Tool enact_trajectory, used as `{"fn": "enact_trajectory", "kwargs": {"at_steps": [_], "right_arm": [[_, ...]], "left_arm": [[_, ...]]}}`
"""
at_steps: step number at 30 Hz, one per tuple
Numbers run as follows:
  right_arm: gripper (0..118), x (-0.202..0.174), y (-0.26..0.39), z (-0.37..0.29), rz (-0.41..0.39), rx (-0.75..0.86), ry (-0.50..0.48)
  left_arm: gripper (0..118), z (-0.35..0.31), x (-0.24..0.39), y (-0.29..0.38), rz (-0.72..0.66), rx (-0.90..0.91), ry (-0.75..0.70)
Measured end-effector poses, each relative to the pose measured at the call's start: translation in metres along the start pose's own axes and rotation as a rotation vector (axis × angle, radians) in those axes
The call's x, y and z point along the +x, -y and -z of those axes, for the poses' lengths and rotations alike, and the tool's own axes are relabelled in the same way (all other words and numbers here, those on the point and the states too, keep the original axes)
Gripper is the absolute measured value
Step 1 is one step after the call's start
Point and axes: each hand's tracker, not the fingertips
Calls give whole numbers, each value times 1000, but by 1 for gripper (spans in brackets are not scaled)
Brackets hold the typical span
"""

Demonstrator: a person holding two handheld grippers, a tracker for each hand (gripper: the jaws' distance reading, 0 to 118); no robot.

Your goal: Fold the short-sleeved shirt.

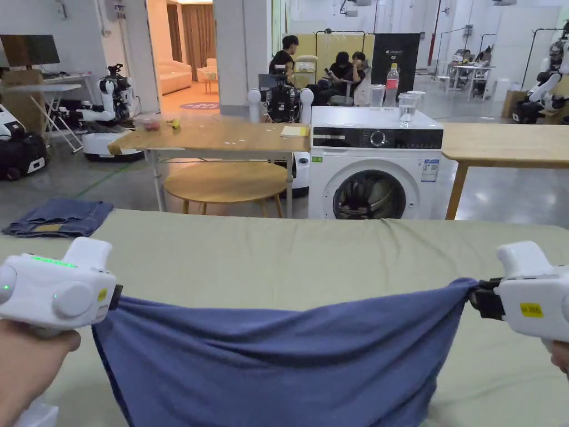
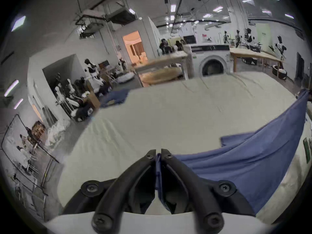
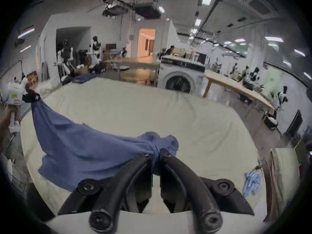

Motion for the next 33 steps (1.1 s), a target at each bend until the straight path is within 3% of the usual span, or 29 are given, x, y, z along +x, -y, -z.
{"fn": "enact_trajectory", "kwargs": {"at_steps": [10, 19, 24, 33], "right_arm": [[4, 19, -119, -116, 252, 312, 71], [4, 28, -190, -122, 227, 393, 137], [4, 31, -177, -81, 220, 365, 156], [4, 27, -80, 2, 273, 267, 180]], "left_arm": [[0, -113, -60, -114, -143, 293, -24], [0, -118, -61, -207, -164, 410, -64], [0, -80, -48, -200, -157, 385, -70], [0, -9, -5, -127, -151, 258, -63]]}}
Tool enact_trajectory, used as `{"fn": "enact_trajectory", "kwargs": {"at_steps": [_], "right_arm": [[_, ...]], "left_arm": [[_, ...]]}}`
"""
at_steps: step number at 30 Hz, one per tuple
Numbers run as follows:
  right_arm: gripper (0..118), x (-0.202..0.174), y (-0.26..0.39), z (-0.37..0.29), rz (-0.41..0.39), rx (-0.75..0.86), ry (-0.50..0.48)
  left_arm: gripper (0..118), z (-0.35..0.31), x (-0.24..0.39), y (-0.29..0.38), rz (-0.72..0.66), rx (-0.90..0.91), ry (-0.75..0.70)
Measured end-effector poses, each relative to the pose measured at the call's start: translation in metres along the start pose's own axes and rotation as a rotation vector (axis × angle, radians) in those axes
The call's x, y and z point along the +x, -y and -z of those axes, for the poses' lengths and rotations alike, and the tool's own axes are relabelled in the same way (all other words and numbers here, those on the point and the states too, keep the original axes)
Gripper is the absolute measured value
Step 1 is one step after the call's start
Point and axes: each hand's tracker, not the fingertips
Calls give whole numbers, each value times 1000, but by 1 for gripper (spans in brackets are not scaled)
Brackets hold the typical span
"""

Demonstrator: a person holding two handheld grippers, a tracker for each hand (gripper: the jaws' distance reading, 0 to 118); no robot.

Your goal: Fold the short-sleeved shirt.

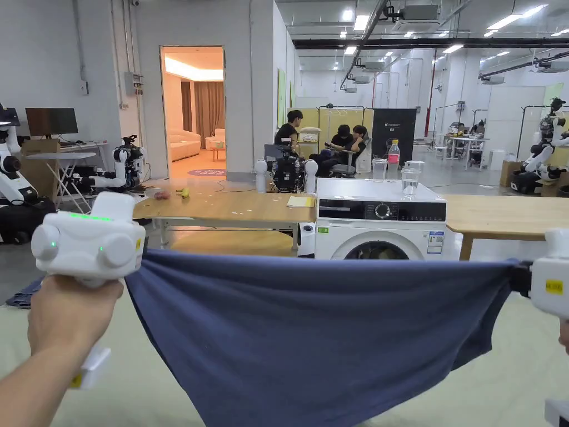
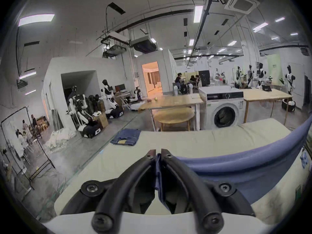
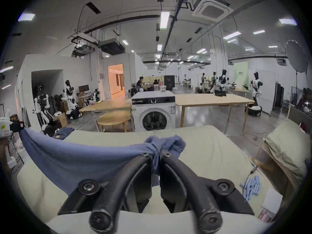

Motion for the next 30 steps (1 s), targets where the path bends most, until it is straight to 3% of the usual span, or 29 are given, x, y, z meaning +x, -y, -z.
{"fn": "enact_trajectory", "kwargs": {"at_steps": [11, 15, 18, 21, 22, 25, 26, 30], "right_arm": [[4, 30, 156, -98, -50, -137, -22], [4, 49, 236, -141, -35, -262, -74], [4, 51, 296, -164, -81, -378, -61], [9, 51, 337, -170, -90, -439, -70], [28, 52, 341, -172, -90, -433, -72], [102, 37, 319, -189, -162, -367, -46], [107, 28, 305, -196, -166, -317, -66], [108, -36, 241, -217, -182, -111, -141]], "left_arm": [[0, -98, -29, 138, -12, -145, 161], [0, -132, -46, 231, -3, -289, 187], [0, -156, -46, 304, 40, -412, 210], [1, -168, -48, 357, -47, -473, 225], [19, -171, -47, 366, -54, -470, 215], [100, -192, -41, 350, -37, -390, 196], [108, -204, -35, 336, -38, -339, 208], [109, -219, 9, 270, -10, -165, 277]]}}
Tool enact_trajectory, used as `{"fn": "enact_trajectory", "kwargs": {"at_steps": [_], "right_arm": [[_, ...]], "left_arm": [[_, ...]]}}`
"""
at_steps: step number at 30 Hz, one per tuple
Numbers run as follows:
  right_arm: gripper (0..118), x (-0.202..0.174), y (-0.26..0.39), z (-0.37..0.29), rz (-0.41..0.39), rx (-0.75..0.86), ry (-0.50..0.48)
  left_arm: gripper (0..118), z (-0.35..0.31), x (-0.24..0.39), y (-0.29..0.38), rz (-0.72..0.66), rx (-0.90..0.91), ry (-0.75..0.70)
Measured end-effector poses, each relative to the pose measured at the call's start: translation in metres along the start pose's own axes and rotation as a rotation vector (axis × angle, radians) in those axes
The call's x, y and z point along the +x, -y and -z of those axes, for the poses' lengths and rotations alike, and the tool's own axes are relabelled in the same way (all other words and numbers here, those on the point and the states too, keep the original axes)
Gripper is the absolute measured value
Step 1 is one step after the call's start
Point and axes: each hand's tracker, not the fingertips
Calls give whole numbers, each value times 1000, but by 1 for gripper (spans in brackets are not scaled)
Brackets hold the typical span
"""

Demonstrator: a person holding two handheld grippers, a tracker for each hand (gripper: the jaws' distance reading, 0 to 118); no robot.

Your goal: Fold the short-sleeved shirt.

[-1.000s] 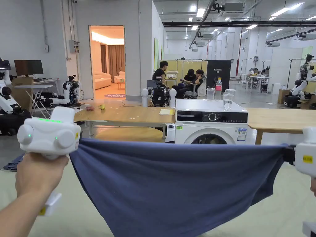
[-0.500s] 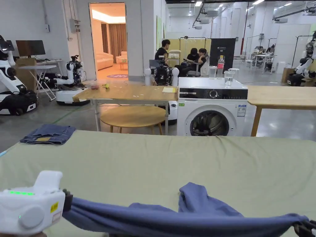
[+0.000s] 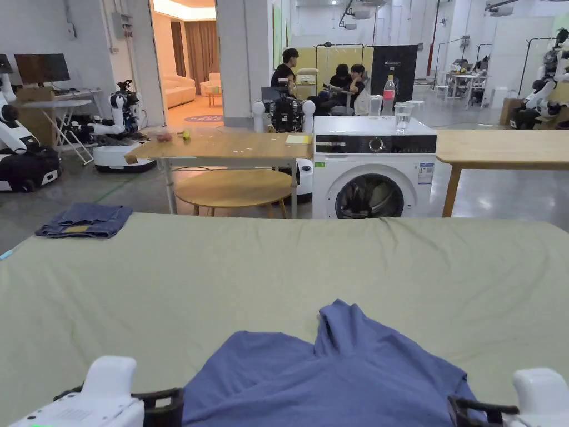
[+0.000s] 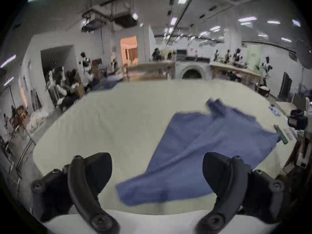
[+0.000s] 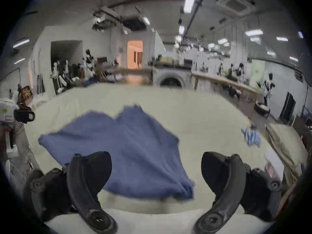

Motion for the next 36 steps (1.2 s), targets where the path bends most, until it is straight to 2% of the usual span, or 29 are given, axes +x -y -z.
{"fn": "enact_trajectory", "kwargs": {"at_steps": [3, 5, 6, 7, 8, 9, 12, 16, 20, 21, 22, 23, 24, 25, 26, 27, 31, 33, 35, 36], "right_arm": [[108, -40, -34, 7, 26, 38, -44], [106, -58, -42, 13, 39, 58, -29], [97, -65, -44, 17, 36, 51, -20], [59, -71, -44, 20, 33, 50, 1], [13, -76, -44, 22, 28, 57, 22], [0, -80, -43, 25, 26, 58, 52], [0, -88, -37, 25, 56, 41, -37], [0, -93, -27, 30, 17, 31, -35], [0, -101, -15, 44, 26, -10, -76], [0, -105, -11, 49, 21, -22, -87], [0, -108, -10, 55, 18, -35, -99], [0, -110, -9, 60, 14, -46, -103], [0, -114, -6, 65, 9, -56, -108], [0, -117, -4, 69, 4, -66, -116], [0, -119, -2, 72, -1, -74, -120], [0, -117, -3, 78, -6, -84, -122], [0, -111, 2, 92, -22, -116, -112], [0, -102, 5, 99, -21, -131, -97], [0, -89, 4, 108, -18, -149, -75], [0, -81, 4, 114, -13, -158, -63]], "left_arm": [[109, 2, 36, -34, 19, 77, 22], [107, 4, 51, -44, 13, 67, 77], [101, 5, 57, -51, 14, 68, 84], [72, 3, 60, -49, 23, 68, 78], [31, 3, 62, -50, 47, 63, 64], [0, 3, 61, -49, 57, 60, 49], [0, -2, 30, -41, -4, 27, 79], [0, 0, -39, -12, -52, -64, -48], [0, 4, -99, 26, -175, -180, -25], [16, 8, -107, 36, -184, -216, 0], [68, 13, -111, 45, -188, -253, 6], [106, 19, -114, 52, -182, -289, 14], [118, 31, -110, 61, -179, -339, 21], [117, 38, -110, 69, -171, -358, 20], [117, 42, -110, 70, -178, -296, 14], [118, 52, -108, 75, -173, -369, -13], [118, 89, -103, 82, -180, -389, -43], [116, 107, -96, 87, -122, -433, -82], [100, 118, -87, 92, -39, -480, -70], [100, 116, -82, 96, -39, -458, -81]]}}
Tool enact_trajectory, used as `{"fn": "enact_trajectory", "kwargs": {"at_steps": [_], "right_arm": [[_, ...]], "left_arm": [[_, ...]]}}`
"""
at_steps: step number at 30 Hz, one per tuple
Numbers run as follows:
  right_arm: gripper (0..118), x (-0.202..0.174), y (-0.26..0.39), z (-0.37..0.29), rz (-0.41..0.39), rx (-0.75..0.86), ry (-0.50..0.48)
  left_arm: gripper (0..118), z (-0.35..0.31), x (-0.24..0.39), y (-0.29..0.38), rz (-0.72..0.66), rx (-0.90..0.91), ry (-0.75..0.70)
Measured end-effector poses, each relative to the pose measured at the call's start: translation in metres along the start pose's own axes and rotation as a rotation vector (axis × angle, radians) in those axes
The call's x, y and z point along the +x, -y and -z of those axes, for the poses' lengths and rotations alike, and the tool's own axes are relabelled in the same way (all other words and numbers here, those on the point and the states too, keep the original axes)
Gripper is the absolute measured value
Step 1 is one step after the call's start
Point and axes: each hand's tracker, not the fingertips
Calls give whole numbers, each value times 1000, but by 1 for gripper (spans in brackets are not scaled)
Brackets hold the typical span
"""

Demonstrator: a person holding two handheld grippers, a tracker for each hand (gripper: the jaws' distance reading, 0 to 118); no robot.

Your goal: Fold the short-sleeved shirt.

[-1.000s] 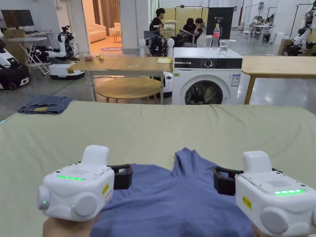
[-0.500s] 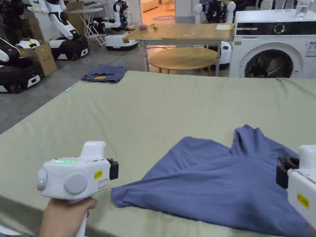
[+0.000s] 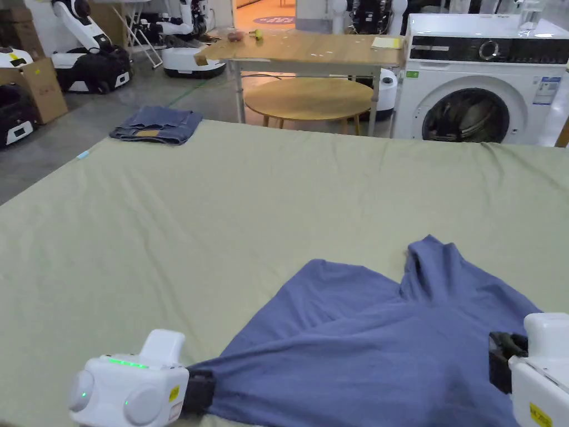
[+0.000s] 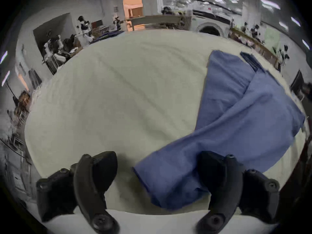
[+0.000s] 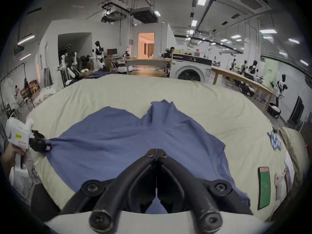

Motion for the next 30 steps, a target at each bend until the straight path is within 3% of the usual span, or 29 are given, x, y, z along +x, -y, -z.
{"fn": "enact_trajectory", "kwargs": {"at_steps": [1, 3, 4, 5, 9, 10, 12, 13, 14, 17, 20, 21, 22, 23, 24, 25, 26, 28, 30], "right_arm": [[0, 10, -3, 7, 10, -7, 11], [0, 30, -12, 25, 7, -27, 41], [0, 40, -18, 38, 2, -38, 53], [0, 49, -24, 51, -7, -59, 60], [1, 83, -55, 122, -69, -133, 69], [28, 92, -61, 139, -80, -133, 59], [107, 106, -72, 174, -63, -164, -4], [117, 113, -75, 196, -57, -222, -4], [117, 117, -78, 206, -81, -242, -3], [116, 124, -83, 238, -51, -262, -12], [98, 119, -56, 261, -7, -430, -59], [76, 113, -58, 246, -35, -307, -15], [36, 108, -60, 237, -42, -304, -31], [8, 106, -61, 227, -24, -300, -53], [8, 101, -62, 217, -34, -284, -63], [0, 95, -61, 209, -46, -290, -92], [0, 88, -60, 203, -78, -296, -48], [0, 84, -62, 194, -60, -336, -115], [0, 77, -70, 169, -90, -247, -45]], "left_arm": [[92, -7, 2, -1, 8, 28, -10], [61, -20, 5, -1, 23, 47, 53], [23, -26, 6, 4, 20, 67, 67], [0, -29, 6, 4, 7, 68, 126], [0, -63, 4, -4, -16, 148, 113], [0, -72, 1, -8, -41, 165, 133], [0, -81, -1, -13, -55, 165, 150], [0, -85, -2, -16, -51, 168, 144], [0, -86, -2, -19, -52, 170, 144], [0, -82, -2, -24, -56, 167, 140], [0, -77, 1, -28, -54, 163, 130], [0, -76, 2, -30, -54, 159, 128], [0, -75, 3, -31, -55, 161, 125], [0, -74, 3, -33, -55, 164, 127], [0, -71, 4, -34, -54, 165, 128], [0, -66, 5, -36, -53, 163, 126], [0, -62, 6, -37, -50, 158, 120], [0, -53, 4, -40, -61, 156, 121], [0, -54, 2, -46, -82, 171, 124]]}}
